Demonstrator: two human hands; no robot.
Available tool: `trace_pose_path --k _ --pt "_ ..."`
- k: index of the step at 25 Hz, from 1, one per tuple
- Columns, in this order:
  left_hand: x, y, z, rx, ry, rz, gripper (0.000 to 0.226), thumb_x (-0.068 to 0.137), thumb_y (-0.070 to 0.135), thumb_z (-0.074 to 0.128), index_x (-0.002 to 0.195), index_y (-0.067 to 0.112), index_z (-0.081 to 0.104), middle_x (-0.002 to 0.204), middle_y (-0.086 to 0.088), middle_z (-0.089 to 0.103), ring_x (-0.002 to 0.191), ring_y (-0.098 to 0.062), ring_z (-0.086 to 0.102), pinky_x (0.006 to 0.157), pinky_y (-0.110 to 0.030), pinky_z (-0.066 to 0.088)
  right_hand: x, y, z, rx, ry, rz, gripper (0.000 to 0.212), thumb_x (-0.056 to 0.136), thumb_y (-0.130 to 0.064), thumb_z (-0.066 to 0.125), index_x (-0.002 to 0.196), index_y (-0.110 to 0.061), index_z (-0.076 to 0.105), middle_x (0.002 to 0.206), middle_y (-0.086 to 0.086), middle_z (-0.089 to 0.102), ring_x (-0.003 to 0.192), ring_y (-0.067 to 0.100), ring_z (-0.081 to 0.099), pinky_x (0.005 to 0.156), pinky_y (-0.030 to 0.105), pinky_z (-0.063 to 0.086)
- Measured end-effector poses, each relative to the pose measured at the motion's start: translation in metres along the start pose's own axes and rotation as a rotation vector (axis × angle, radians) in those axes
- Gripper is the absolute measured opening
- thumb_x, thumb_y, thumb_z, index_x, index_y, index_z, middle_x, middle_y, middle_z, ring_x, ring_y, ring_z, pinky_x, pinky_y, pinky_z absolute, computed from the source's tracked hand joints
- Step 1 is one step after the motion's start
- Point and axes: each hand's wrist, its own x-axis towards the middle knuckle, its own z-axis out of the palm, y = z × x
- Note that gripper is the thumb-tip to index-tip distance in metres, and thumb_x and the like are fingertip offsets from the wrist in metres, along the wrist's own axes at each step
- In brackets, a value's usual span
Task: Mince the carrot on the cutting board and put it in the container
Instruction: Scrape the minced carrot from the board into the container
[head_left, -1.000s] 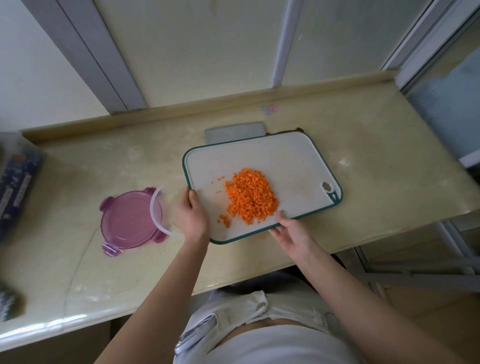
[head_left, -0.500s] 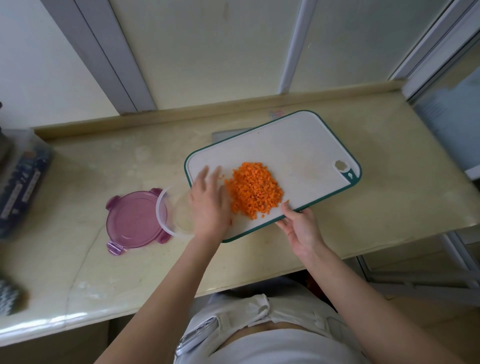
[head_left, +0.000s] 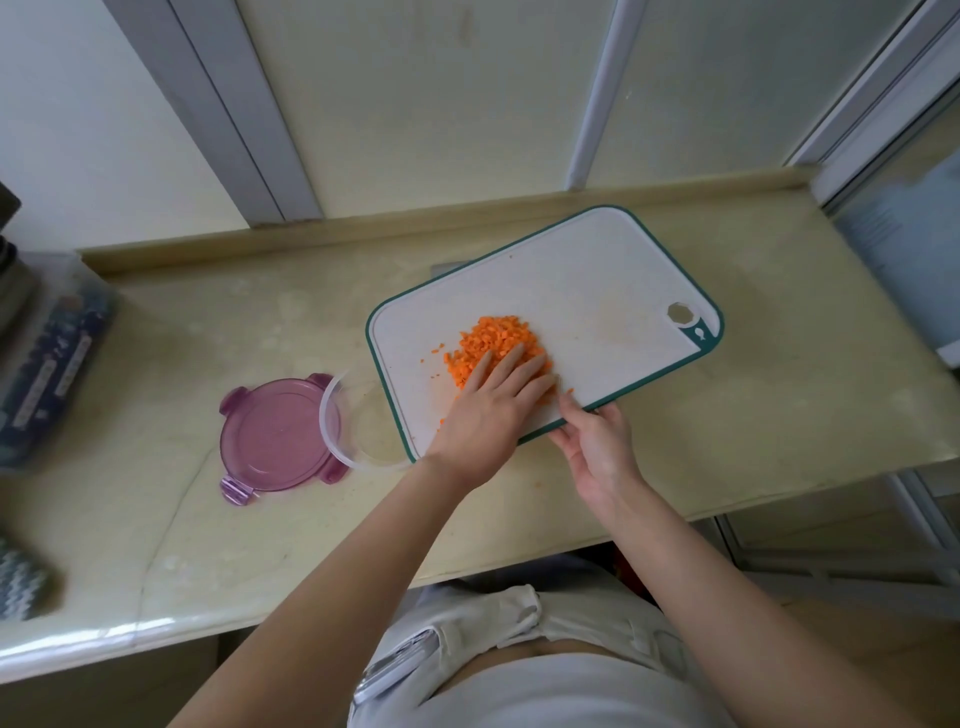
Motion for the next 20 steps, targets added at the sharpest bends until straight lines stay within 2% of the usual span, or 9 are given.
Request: trace_pose_path --k 3,9,14,17,20 --pt "-0.011 -0.007 0.000 -0.002 0.025 -0.030 0.055 0.075 -0.001 0.070 0.126 0.014 0.054 0.136 -0.007 0.051 0.133 -0.030 0.039 0.111 -0.041 0.018 0.001 0.002 0.001 -0.006 0.017 0.010 0.036 0.093 0.007 0.051 0.128 -0.001 0.053 0.117 0.015 0.064 0.100 0.024 0.064 0.075 0.032 0.059" --pt "-0.035 -0.023 -0.004 -0.111 0.023 -0.173 0.057 0.078 -0.012 0.060 0.131 0.008 0.051 0.137 -0.010 0.049 0.134 -0.033 0.037 0.110 -0.044 0.030 0.006 0.004 0.005 -0.017 0.047 0.034 0.032 0.093 0.006 0.052 0.124 0.000 0.055 0.113 0.015 0.063 0.100 0.027 0.064 0.082 0.038 0.057" --pt "-0.042 -0.031 -0.009 -0.161 0.054 -0.300 0.055 0.078 -0.017 0.054 0.129 0.003 0.052 0.136 -0.016 0.049 0.132 -0.036 0.038 0.109 -0.041 0.029 0.007 0.000 0.012 -0.063 0.053 0.021 0.032 0.093 0.006 0.052 0.124 0.002 0.053 0.107 0.012 0.062 0.096 0.024 0.063 0.079 0.033 0.057" --pt "-0.043 -0.032 -0.011 -0.134 0.090 -0.364 0.048 0.079 -0.012 0.054 0.125 0.001 0.055 0.129 -0.019 0.054 0.126 -0.039 0.045 0.108 -0.047 0.031 0.008 -0.001 0.014 -0.078 0.064 0.006 0.031 0.092 0.006 0.053 0.123 0.001 0.053 0.107 0.010 0.061 0.095 0.023 0.063 0.087 0.040 0.054" --pt "-0.041 -0.023 -0.015 -0.086 0.132 -0.392 0.040 0.086 0.009 0.040 0.122 0.003 0.058 0.124 -0.013 0.058 0.126 -0.035 0.045 0.111 -0.053 0.024 0.008 -0.001 0.017 -0.079 0.064 -0.007 0.029 0.092 0.005 0.054 0.120 -0.003 0.056 0.106 0.008 0.063 0.097 0.023 0.064 0.083 0.037 0.056"
